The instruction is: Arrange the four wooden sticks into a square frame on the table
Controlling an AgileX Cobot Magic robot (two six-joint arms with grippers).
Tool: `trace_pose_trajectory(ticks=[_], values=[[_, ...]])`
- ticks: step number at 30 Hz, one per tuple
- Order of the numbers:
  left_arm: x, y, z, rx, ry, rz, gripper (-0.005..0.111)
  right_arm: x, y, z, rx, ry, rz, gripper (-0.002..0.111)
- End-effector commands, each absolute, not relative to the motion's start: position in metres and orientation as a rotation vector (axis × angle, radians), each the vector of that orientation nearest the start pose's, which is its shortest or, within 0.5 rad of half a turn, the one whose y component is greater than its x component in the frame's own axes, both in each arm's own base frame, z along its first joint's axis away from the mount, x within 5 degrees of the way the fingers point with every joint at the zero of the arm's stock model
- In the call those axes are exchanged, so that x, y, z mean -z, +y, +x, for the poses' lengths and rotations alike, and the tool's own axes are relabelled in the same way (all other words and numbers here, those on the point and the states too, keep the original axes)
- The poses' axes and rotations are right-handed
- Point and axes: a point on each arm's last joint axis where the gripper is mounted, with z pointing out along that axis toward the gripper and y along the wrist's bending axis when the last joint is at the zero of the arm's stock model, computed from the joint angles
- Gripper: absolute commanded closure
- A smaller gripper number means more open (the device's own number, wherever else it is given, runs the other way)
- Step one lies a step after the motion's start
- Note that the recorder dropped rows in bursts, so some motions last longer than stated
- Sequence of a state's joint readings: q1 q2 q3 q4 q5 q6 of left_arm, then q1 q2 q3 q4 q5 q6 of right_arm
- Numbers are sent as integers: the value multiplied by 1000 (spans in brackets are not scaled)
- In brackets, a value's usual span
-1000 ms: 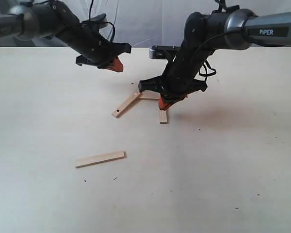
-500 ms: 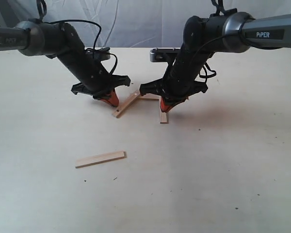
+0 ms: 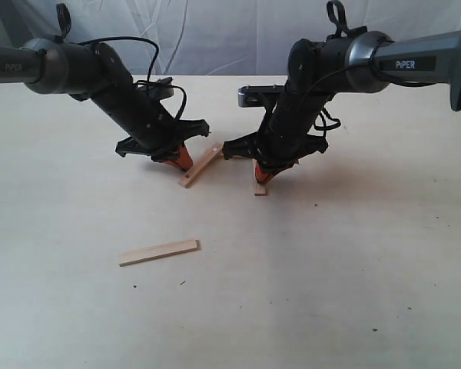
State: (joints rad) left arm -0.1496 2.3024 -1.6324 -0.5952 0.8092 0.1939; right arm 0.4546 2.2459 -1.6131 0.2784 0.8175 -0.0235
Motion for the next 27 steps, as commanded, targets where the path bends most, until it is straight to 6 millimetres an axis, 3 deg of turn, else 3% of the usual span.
trace_pose_trajectory(ticks=[1, 12, 22, 27], values=[[-96, -107, 441, 695, 2959, -35, 107, -121, 215, 399, -382, 2919, -460, 104], [-97, -123, 439, 735, 2952, -21, 107, -121, 215, 399, -384, 2919, -458, 104], [-119, -121, 443, 731, 2872, -34, 107, -136, 216, 400, -418, 2881, -432, 104], [-118, -118, 440, 684, 2906, 26, 107, -135, 215, 399, -414, 2885, -437, 104]])
